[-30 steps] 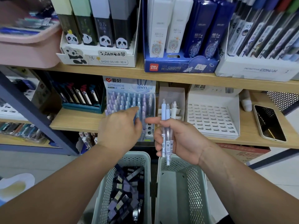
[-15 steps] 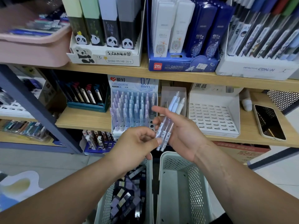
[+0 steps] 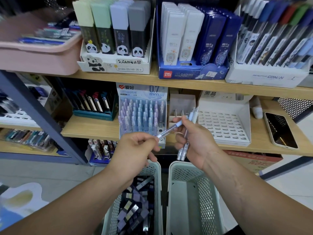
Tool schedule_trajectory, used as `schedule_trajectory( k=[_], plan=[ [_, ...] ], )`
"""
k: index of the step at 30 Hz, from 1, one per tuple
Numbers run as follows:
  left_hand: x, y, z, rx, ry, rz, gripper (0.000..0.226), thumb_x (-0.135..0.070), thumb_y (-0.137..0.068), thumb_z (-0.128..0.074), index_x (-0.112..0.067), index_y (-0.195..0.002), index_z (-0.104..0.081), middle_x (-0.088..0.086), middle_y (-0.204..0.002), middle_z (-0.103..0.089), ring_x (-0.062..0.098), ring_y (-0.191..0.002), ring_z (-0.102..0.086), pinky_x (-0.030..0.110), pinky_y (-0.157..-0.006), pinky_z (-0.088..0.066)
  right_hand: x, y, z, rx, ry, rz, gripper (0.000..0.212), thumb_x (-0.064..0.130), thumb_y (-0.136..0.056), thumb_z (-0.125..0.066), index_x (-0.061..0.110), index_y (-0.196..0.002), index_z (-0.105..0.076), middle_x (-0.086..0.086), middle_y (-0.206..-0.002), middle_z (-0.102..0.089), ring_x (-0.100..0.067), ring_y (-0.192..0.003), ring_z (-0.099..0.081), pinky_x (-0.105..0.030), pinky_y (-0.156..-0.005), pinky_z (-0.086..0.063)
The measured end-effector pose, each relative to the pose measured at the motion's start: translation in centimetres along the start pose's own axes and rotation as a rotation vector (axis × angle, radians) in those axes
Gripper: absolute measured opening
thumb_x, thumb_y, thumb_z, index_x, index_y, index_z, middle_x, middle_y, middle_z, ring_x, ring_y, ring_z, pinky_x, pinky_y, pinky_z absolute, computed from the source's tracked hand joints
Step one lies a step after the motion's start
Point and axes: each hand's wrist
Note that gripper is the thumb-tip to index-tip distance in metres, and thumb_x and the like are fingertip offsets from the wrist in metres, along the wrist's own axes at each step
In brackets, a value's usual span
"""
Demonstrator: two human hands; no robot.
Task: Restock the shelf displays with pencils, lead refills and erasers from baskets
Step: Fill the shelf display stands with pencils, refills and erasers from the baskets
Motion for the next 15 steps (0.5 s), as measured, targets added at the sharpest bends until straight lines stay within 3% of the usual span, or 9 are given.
schedule_trajectory(
  k=[4,10,12,15],
  plan=[
    [-0.7,0.1,0.4,-0.136,0.177,0.016,0.010,-0.004,-0.092,-0.064,-0.006,-0.088,-0.073,0.009,-0.082,-0.076,0.020,-0.061,-0.067,0.031,-0.055,-0.051,-0.4,0.0,-0.2,0.014,0.044,-0.058,0.021,0.033,-0.100,-0.061,0.012,-0.099,-0.067,-0.002,-0.070,-0.058,-0.009,-0.045,-0.031,-0.022,-0.041,-0.027],
    [-2.0,-1.0,2.5,-0.355,0.359,-0.095,0.008,-0.007,-0.094,-0.063,-0.008,-0.090,-0.070,0.011,-0.090,-0.074,0.020,-0.067,-0.071,0.026,-0.053,-0.053,-1.1,0.3,0.1,0.050,0.208,-0.174,0.036,0.040,-0.102,-0.056,0.009,-0.102,-0.074,-0.003,-0.070,-0.062,-0.010,-0.043,-0.035,-0.024,-0.041,-0.030],
    [-2.3,-1.5,3.5,-0.405,0.294,-0.177,0.009,-0.009,-0.094,-0.064,-0.005,-0.089,-0.070,0.014,-0.084,-0.073,0.020,-0.062,-0.070,0.025,-0.050,-0.052,-0.9,0.2,0.3,0.027,0.207,-0.162,0.038,0.042,-0.102,-0.055,0.009,-0.103,-0.073,-0.004,-0.070,-0.062,-0.010,-0.043,-0.035,-0.024,-0.042,-0.031],
    [-2.0,-1.9,4.3,-0.449,-0.007,-0.322,0.011,-0.015,-0.092,-0.069,-0.009,-0.083,-0.070,0.009,-0.071,-0.072,0.017,-0.058,-0.070,0.030,-0.052,-0.055,-0.8,0.0,0.8,0.002,0.205,-0.146,0.039,0.044,-0.101,-0.055,0.009,-0.103,-0.072,-0.004,-0.070,-0.061,-0.011,-0.044,-0.035,-0.025,-0.042,-0.031]
  ],
)
Point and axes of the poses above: each hand's wrist, its own y-axis away from the middle knuckle, its own z-axis out of the back of the hand, x = y × z
